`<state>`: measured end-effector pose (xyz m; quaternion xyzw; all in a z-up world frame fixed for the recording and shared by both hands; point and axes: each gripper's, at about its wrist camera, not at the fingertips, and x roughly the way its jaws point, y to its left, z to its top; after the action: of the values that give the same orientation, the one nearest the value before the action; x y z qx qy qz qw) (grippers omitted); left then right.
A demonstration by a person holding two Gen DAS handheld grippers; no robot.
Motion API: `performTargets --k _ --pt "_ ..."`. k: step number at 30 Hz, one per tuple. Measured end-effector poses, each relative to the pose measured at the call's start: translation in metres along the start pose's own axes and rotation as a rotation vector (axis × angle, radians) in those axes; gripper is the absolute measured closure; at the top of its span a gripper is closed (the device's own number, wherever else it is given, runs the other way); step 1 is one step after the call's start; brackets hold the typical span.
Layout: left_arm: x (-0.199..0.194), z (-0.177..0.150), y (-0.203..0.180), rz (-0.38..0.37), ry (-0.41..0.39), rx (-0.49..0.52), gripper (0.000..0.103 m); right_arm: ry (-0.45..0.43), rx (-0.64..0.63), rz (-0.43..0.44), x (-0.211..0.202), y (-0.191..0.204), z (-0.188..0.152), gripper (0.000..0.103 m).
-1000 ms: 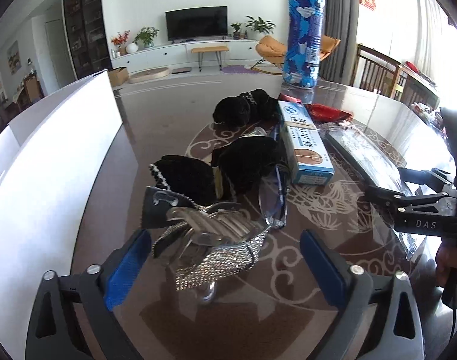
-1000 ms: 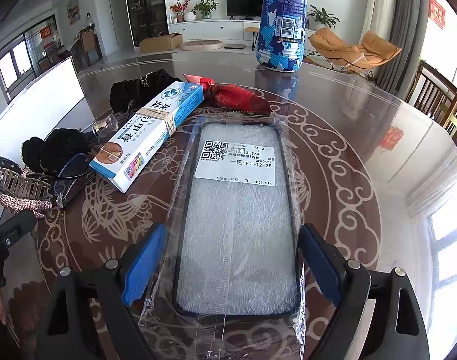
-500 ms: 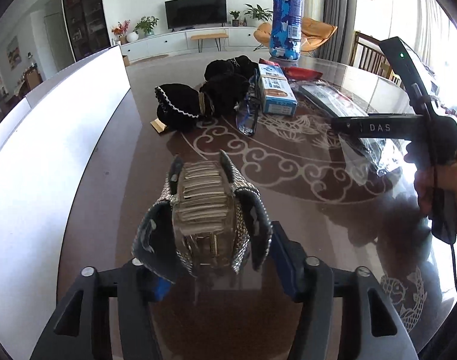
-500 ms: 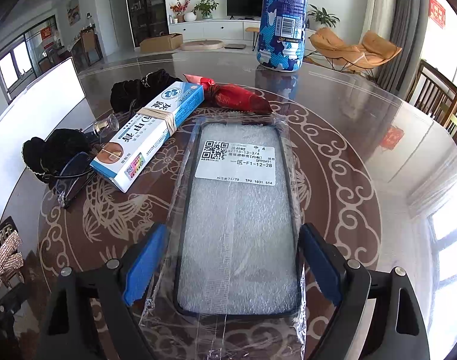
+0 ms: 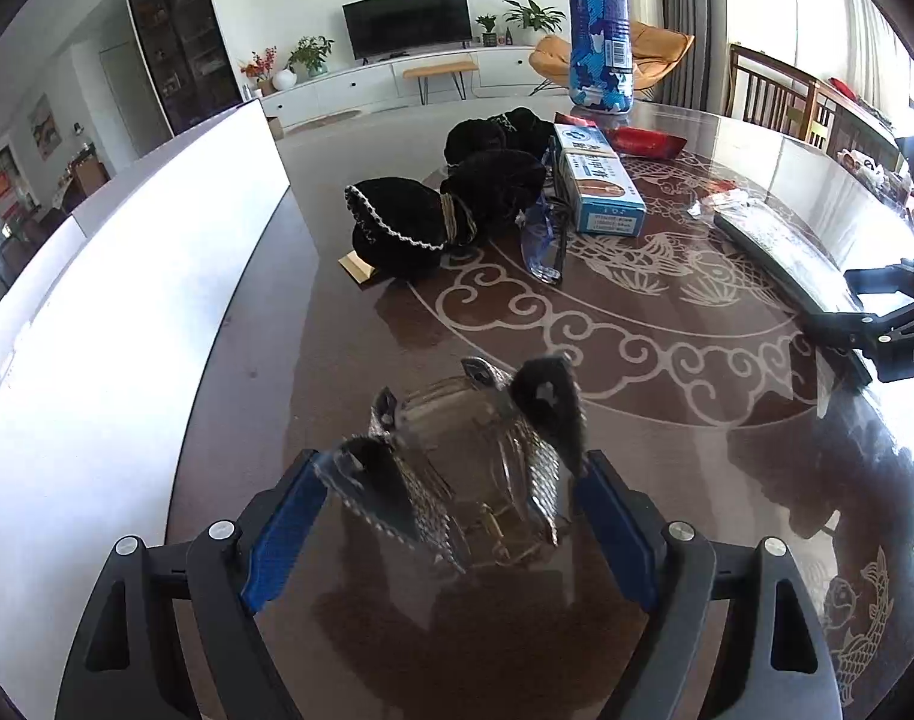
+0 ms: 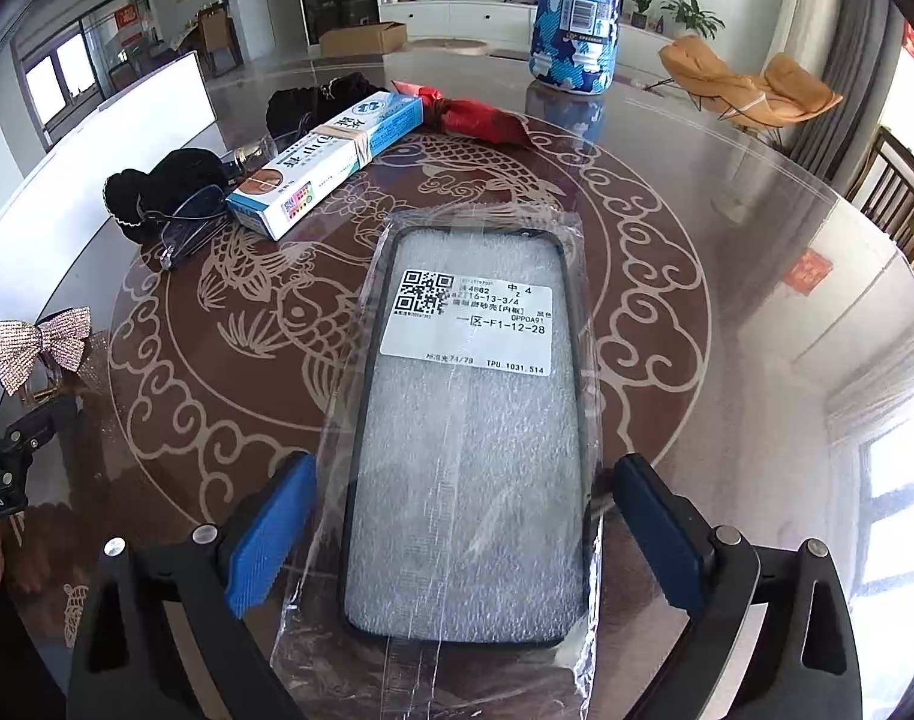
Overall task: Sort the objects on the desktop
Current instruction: 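Grasp the rhinestone bow clip with the left gripper while the right gripper grasps the screen protector package, then carry the bow clip and screen protector package into the bin and release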
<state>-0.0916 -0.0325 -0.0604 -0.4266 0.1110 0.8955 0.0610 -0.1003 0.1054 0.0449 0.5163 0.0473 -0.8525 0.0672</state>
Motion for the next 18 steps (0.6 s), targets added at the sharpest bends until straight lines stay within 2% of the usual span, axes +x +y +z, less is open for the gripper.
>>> performTargets --k 1,3,5,6,9,15,18 --pt "0.002 0.002 0.001 0.005 -0.001 0.003 0.019 0.024 0.000 0.010 0.004 0.001 0.006 0.003" --pt "0.005 0.005 0.007 -0.043 -0.006 -0.006 0.020 0.059 -0.006 0.012 0.009 0.001 0.017 0.004" --pt "0.005 0.005 0.016 -0.109 -0.005 -0.050 0.055 0.064 -0.024 0.017 0.007 0.002 0.024 0.024" --pt "0.006 0.004 0.020 -0.133 0.004 -0.072 0.057 0.079 -0.022 0.029 0.005 0.002 0.026 0.027" --pt "0.002 0.002 0.021 -0.158 0.001 -0.089 0.059 0.090 -0.012 0.045 -0.002 -0.001 0.019 0.027" --pt "-0.039 -0.002 0.017 -0.214 -0.089 -0.084 0.060 0.001 0.035 0.128 -0.048 -0.006 -0.005 0.027" --pt "-0.050 -0.006 0.017 -0.228 -0.107 -0.092 0.060 -0.017 0.034 0.150 -0.063 -0.004 -0.013 0.027"
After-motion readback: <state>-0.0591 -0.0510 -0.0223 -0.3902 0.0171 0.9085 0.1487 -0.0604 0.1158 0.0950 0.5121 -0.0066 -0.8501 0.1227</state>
